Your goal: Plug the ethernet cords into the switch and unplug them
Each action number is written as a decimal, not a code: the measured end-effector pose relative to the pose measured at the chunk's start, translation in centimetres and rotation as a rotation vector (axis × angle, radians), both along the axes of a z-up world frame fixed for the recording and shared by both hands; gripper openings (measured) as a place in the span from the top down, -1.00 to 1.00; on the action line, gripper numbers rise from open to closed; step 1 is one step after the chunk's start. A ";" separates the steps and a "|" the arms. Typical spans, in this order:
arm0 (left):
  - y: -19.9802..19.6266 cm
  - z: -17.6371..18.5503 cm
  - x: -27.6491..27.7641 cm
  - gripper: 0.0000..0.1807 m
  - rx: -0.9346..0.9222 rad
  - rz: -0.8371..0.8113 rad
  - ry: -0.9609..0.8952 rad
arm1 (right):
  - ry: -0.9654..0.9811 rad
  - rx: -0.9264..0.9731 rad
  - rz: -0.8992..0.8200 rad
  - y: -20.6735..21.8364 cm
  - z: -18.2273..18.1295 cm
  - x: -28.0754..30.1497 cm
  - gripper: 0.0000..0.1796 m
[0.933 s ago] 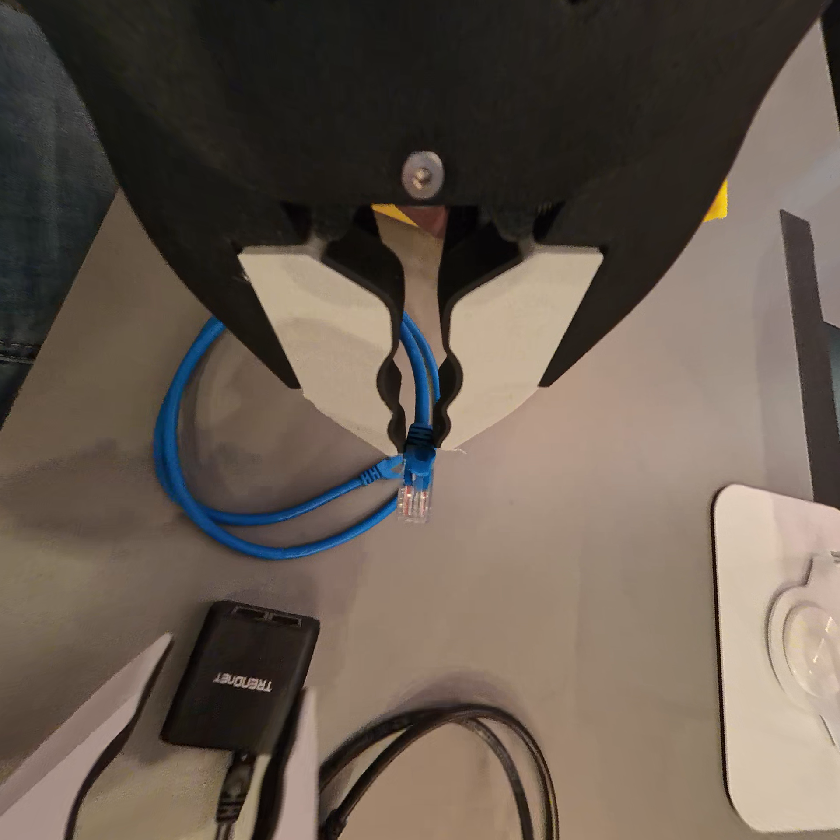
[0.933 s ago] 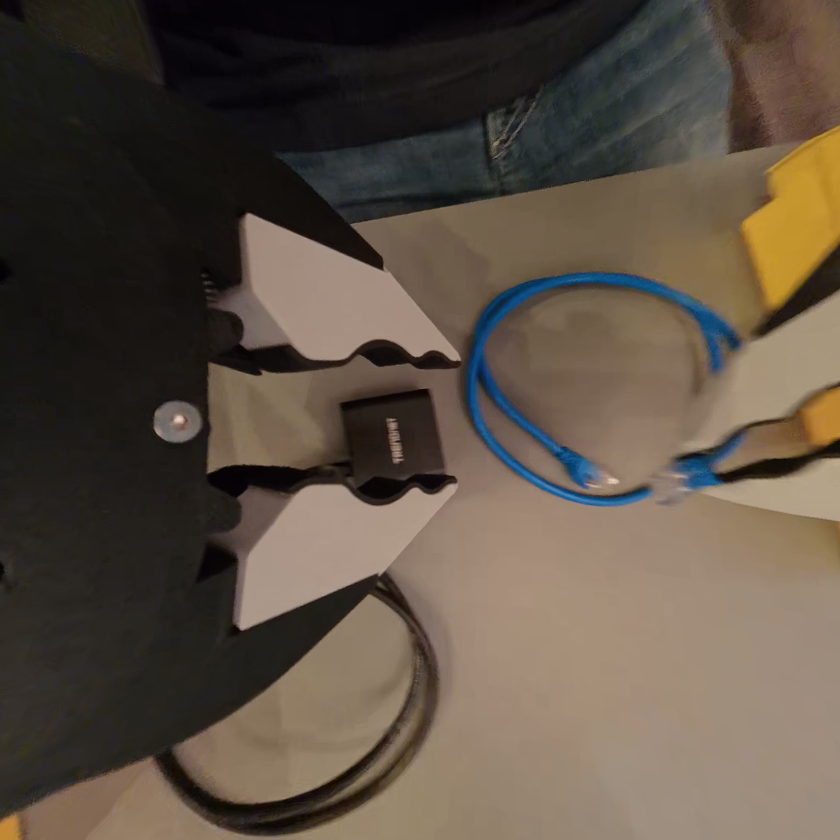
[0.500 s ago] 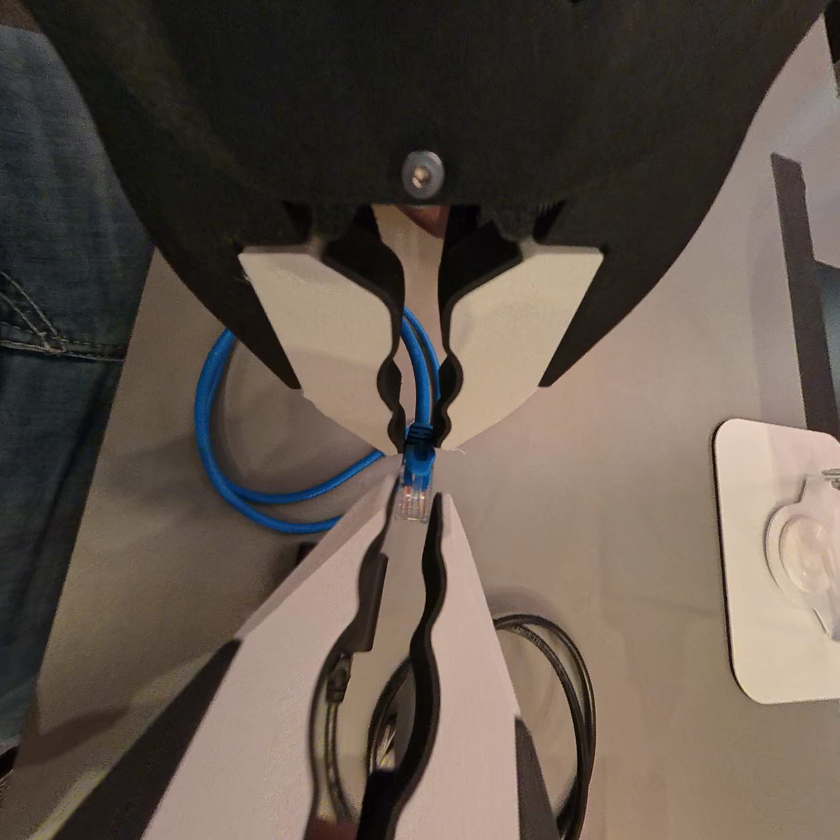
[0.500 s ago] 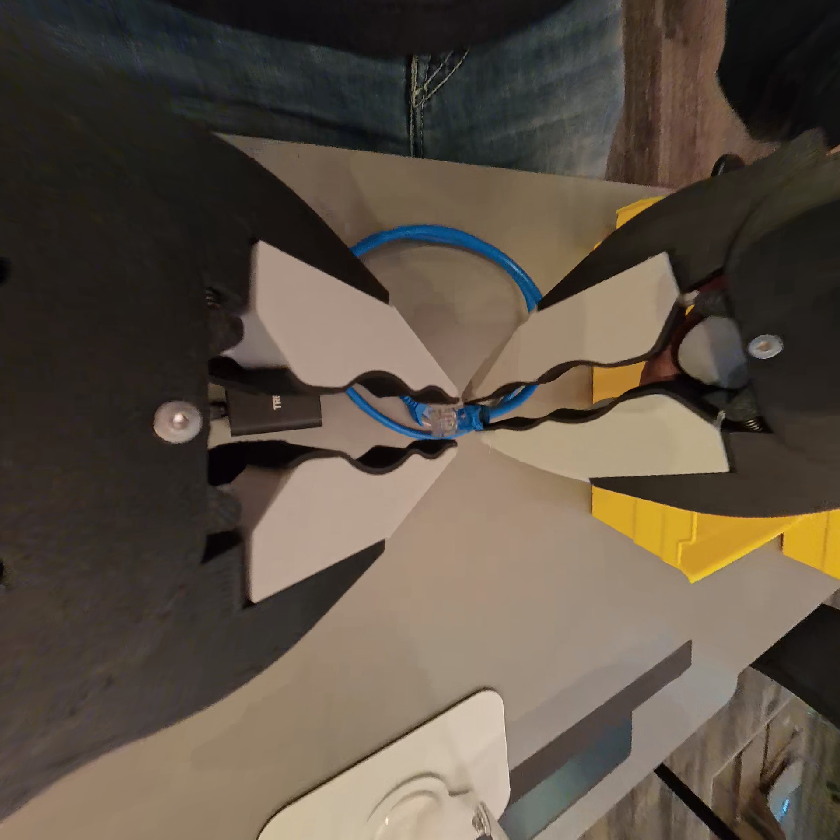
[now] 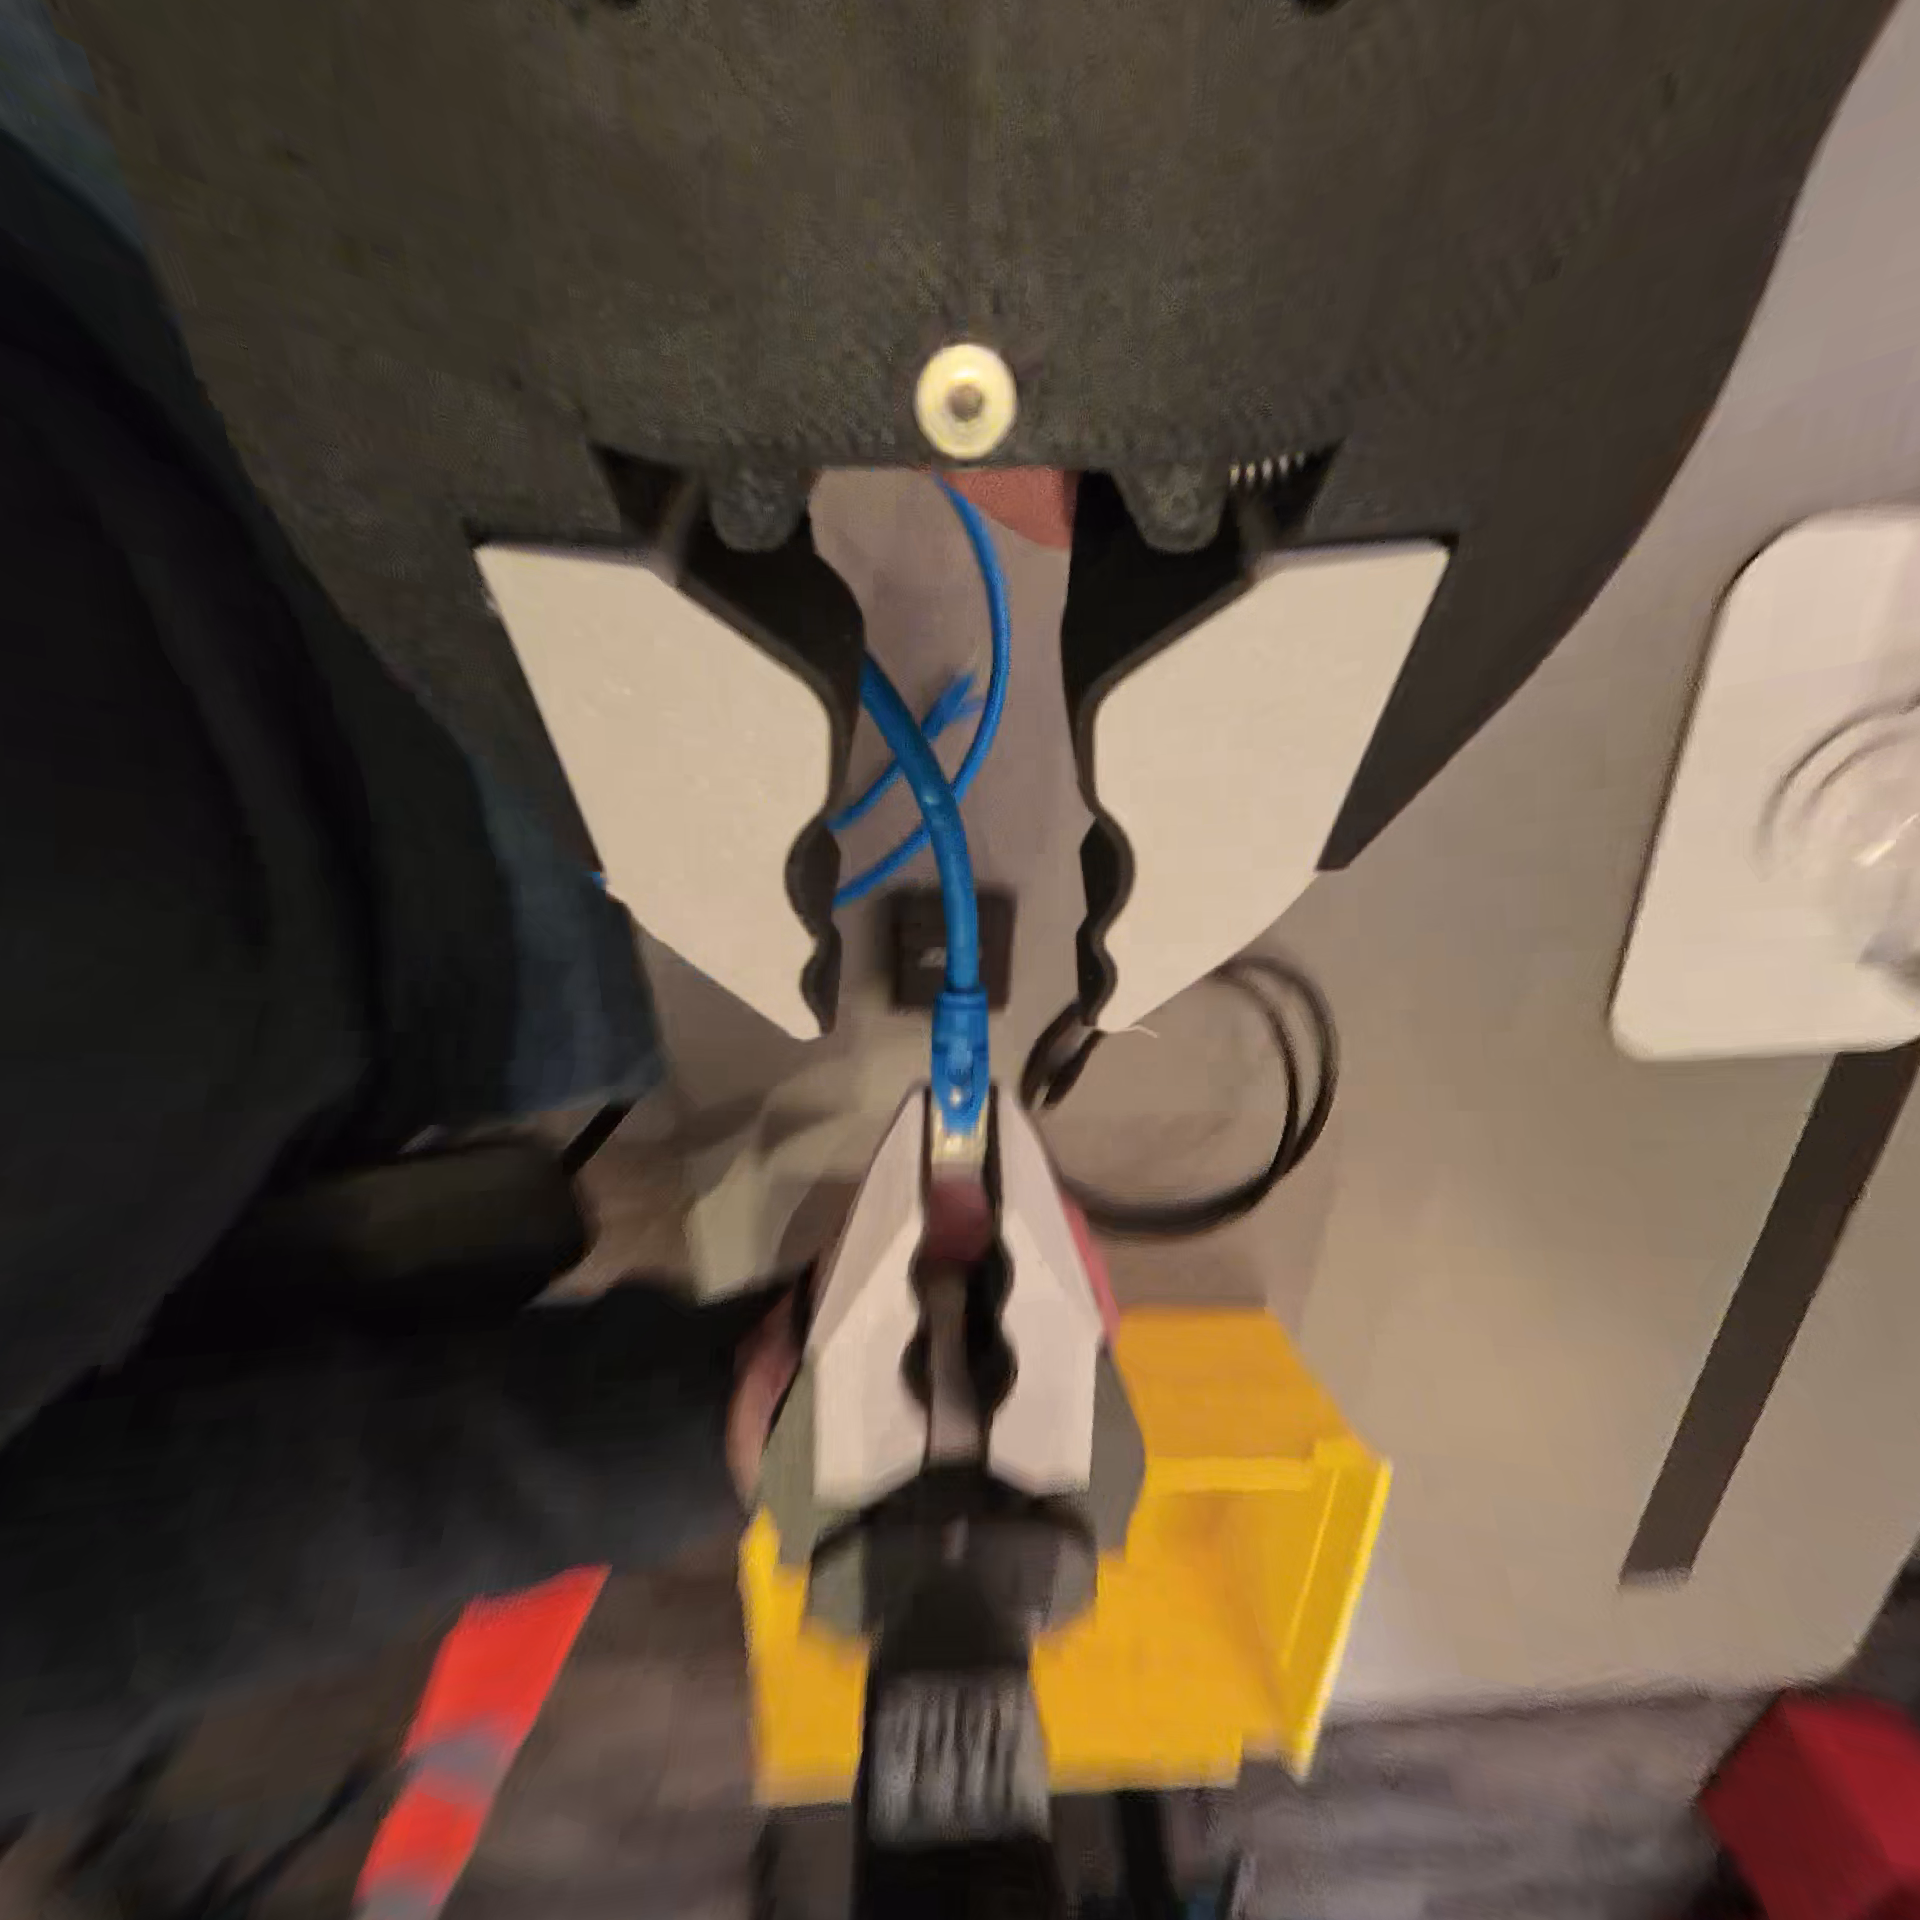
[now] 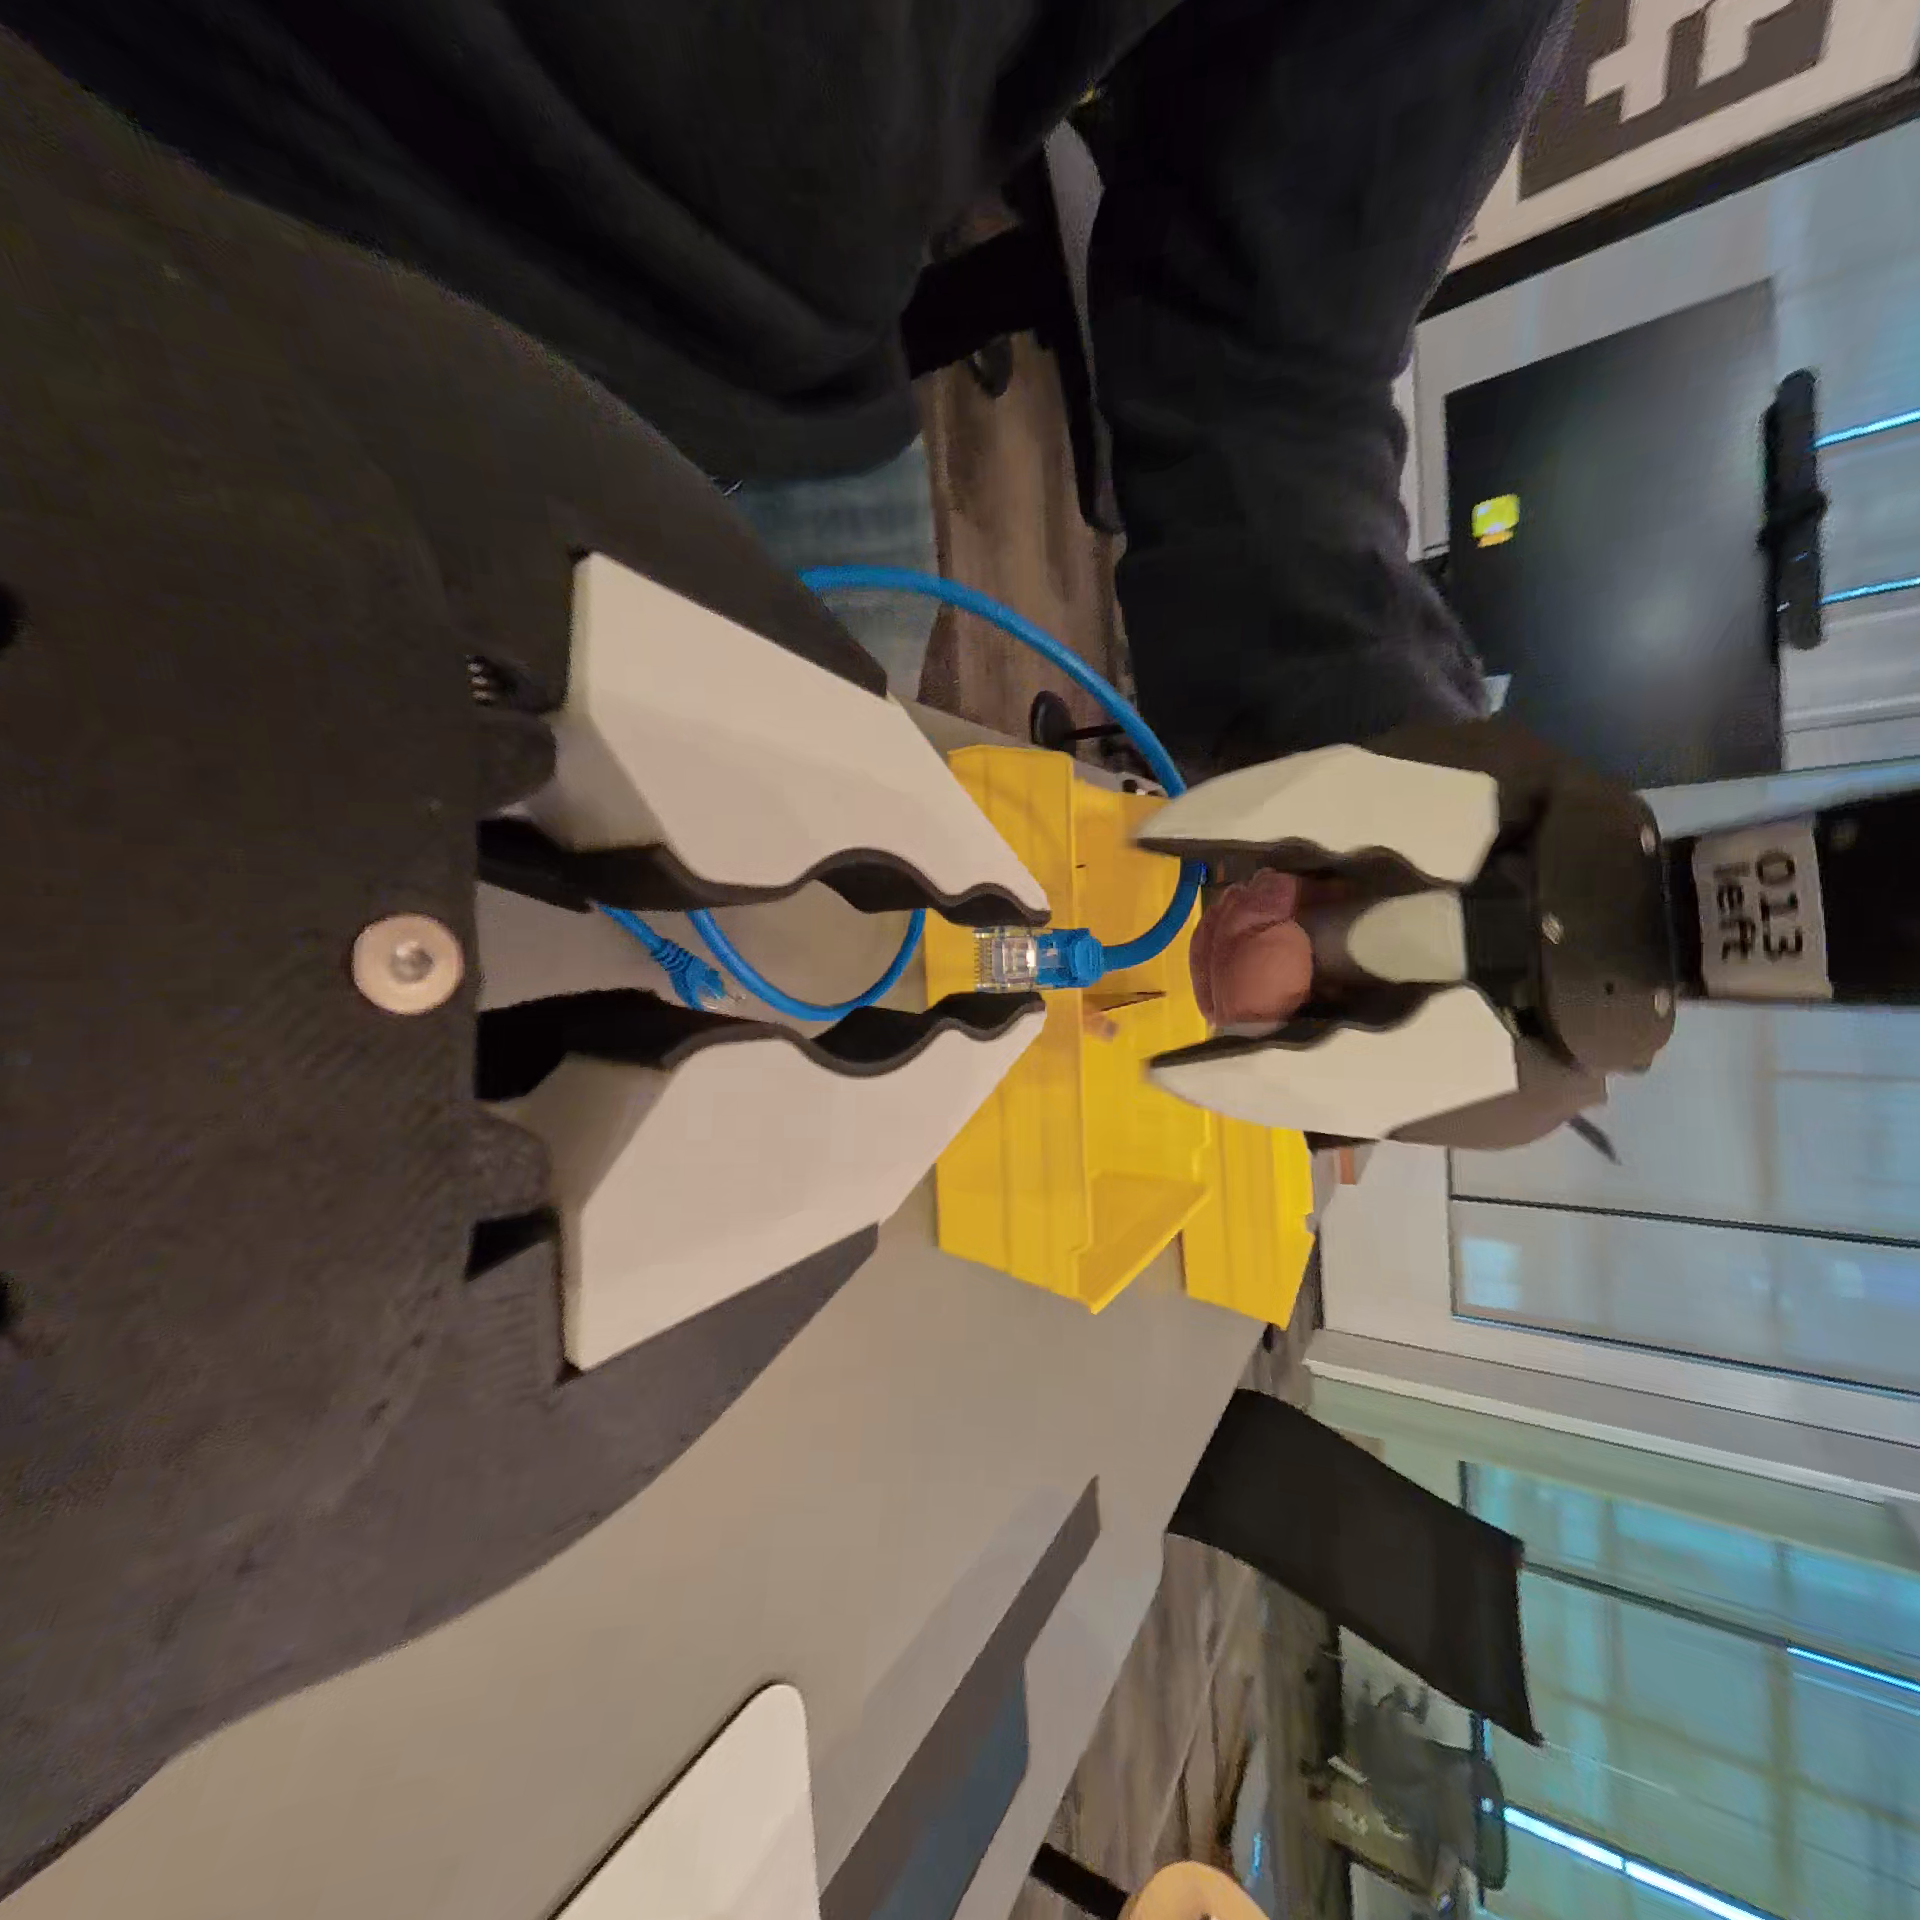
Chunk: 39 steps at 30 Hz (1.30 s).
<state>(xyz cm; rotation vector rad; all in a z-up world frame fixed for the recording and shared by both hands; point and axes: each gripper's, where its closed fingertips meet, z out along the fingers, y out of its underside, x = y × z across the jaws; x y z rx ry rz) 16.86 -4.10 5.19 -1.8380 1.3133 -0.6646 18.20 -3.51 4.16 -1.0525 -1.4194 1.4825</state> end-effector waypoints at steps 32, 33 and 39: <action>0.3 2.0 3.2 0.85 0.145 0.213 -0.429 | 0.233 -0.136 0.052 -0.3 3.8 1.9 0.89; 0.4 1.8 3.2 0.84 0.139 0.221 -0.420 | 0.236 -0.140 0.050 -0.3 3.8 1.9 0.88; 0.4 1.9 3.4 0.86 0.166 0.240 -0.480 | 0.242 -0.154 0.057 -0.2 3.8 2.1 0.88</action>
